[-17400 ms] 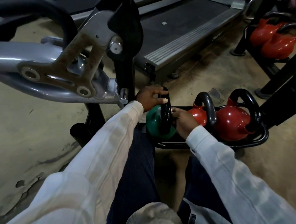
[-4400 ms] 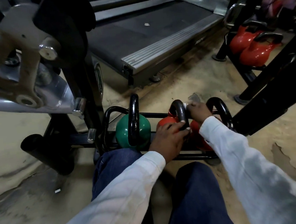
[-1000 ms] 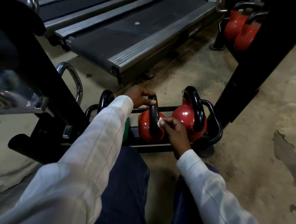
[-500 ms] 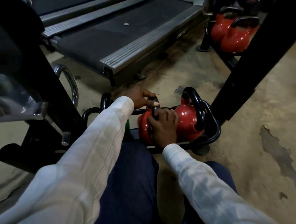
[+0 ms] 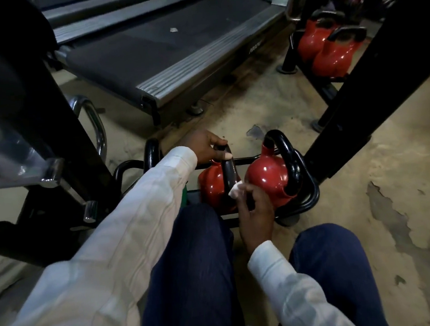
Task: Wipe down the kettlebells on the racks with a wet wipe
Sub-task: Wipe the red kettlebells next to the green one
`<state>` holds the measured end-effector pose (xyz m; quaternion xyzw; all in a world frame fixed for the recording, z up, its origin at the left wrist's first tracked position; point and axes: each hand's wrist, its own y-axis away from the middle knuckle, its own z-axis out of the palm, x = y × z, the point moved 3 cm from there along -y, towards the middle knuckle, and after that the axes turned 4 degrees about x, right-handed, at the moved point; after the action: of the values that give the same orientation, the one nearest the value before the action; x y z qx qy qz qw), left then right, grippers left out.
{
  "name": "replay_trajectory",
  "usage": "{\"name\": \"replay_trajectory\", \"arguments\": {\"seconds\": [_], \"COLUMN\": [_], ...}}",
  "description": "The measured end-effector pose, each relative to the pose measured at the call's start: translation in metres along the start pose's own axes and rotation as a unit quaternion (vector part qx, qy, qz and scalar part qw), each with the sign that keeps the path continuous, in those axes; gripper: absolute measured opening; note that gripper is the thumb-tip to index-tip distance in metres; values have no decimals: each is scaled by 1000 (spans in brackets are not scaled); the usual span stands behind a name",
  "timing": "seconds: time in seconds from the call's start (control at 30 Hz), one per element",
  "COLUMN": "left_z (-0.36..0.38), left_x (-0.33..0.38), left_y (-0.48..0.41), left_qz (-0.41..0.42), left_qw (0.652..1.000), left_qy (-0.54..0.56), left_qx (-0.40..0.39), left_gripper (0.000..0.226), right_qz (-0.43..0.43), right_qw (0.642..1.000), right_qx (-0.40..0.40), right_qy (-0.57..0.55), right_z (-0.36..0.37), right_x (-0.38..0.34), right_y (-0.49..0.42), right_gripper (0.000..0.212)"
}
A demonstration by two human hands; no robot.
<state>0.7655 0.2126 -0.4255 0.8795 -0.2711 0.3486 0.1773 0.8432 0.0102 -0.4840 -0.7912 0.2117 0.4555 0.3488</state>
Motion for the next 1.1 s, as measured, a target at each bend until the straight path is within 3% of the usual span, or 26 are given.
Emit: {"name": "replay_trajectory", "arguments": {"seconds": [0.1,0.2,0.3,0.47,0.6,0.73,0.9,1.0,1.1], "left_z": [1,2,5,6,5,6,6,8,8], "left_x": [3,5,8,14,15,15,16,16,15], "left_y": [3,7,11,19,20,20,23,24,24], "left_qz": [-2,-5,-17,-28,-34,-27,-25,-24,-24], "left_qw": [1000,1000,1000,999,998,999,999,999,999], "left_qy": [8,0,-2,-8,-28,-14,-22,-29,-22], "left_qx": [6,17,23,28,35,36,37,38,39], "left_gripper": [51,49,48,48,47,47,48,48,48], "right_qz": [175,337,407,296,188,46,-143,-121,-49], "right_qw": [976,909,863,897,951,991,976,972,987], "right_qx": [-48,-132,-197,-268,-198,-114,-71,-59,-66], "right_qy": [-119,-206,-225,-190,-147,-52,148,192,136], "right_z": [3,18,21,7,-11,-14,12,17,7], "right_x": [-5,-5,-1,15,36,30,12,21,38], "right_y": [-11,-39,-53,-50,-24,-14,-8,6,8], "right_gripper": [11,20,25,24,10,18,21,21,19]}}
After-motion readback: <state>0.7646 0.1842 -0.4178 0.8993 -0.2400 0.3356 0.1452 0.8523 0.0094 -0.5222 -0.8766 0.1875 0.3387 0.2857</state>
